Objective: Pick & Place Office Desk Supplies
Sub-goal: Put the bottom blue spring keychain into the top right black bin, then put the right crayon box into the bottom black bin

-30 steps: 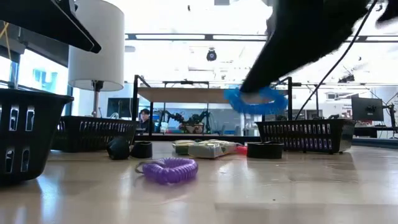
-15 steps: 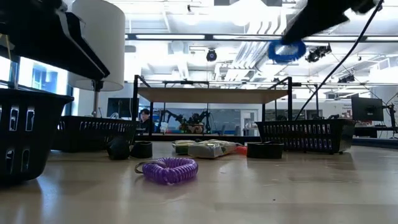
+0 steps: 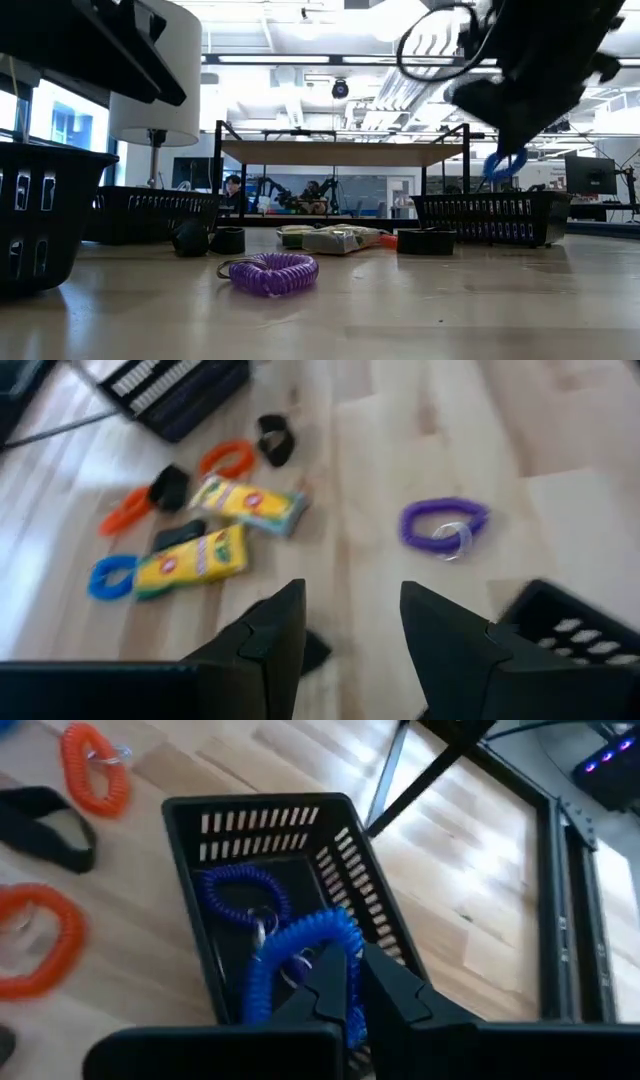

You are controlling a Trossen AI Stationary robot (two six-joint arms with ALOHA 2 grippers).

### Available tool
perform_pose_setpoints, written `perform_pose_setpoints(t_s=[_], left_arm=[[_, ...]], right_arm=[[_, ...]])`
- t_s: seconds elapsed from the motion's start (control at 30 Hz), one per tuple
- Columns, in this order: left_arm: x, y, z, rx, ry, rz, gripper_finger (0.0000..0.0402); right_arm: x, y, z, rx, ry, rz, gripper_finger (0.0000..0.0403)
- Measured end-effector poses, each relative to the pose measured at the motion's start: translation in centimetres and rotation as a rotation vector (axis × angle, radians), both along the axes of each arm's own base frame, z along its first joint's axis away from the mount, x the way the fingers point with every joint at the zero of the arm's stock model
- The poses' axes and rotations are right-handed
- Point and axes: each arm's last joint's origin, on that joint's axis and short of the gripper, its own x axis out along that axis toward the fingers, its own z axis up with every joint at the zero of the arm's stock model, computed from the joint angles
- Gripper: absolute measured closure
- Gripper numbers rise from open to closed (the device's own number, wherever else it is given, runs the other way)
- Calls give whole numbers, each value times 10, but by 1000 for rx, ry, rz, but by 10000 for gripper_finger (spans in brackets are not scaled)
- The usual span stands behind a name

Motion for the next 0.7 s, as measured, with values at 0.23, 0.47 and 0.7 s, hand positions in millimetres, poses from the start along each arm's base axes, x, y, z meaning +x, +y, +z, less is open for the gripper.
perform_pose_setpoints(t_s=[0.23,0.47,0.7], left_arm=[[3,-3,4,-11,-30,-45,245],[3,-4,4,-27,-25,-62,245],[3,-5,5,-37,-32,-73,245]], right_arm=[[0,-23,-16,29,52,-88,398],[9,-33,-33,121,47,-32,362],[11,-38,-34,100,34,-36,280]])
